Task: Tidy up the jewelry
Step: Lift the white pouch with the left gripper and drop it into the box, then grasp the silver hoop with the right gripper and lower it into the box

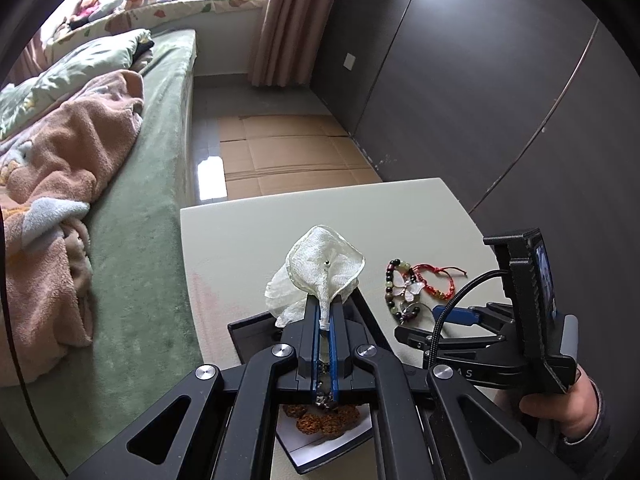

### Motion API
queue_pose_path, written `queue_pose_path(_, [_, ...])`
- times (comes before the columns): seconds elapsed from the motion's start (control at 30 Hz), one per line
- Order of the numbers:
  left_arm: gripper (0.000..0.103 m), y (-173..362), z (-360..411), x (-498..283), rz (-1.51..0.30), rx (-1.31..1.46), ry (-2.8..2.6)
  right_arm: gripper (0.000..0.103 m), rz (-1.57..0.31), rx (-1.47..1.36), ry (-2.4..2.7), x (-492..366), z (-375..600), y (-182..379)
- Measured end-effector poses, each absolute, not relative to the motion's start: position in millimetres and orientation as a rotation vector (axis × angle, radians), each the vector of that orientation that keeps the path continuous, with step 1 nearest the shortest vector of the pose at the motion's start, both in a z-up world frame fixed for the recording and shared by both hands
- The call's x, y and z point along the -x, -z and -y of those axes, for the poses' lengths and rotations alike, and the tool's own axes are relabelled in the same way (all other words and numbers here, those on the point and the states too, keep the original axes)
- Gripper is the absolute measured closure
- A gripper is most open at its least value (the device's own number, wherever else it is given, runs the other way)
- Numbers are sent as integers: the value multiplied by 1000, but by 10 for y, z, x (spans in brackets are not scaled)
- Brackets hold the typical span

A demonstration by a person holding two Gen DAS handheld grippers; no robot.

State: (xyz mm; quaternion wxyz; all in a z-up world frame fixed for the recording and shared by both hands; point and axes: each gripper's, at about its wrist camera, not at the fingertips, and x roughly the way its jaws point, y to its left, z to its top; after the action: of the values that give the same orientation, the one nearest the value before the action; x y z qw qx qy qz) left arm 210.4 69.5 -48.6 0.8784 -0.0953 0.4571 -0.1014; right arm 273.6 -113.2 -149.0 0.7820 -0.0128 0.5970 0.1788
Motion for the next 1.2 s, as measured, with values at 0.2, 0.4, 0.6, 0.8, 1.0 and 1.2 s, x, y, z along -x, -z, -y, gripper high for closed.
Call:
queue_pose_path(0.2, [100,524,-740,-2068,-983,210,237,39,-1262,120,-353,-2712,1012,1489])
queue_pose_path(0.4, [97,586,-733,-2075,-1038,235,293,47,-1232,198,-335,-2666,942,1494])
queue_pose_path(0.6, [44,594,-842,-2078,-1051,286,287,52,-1232,177,-353,-2672,1002,1472])
queue_pose_path(0.8, [33,482,-971,-2038,-996,320,259,51,-1189,90,-394,-2669,1098,1258])
queue_pose_path(1.0, [33,491,-1101,-2070,-992,338,201,52,-1122,-32,-495,-2618,1162,973])
queue_pose_path(1.2, [33,402,-1256,-2099,-964,376,170,51,-1069,-127,-635,-2551,985,754])
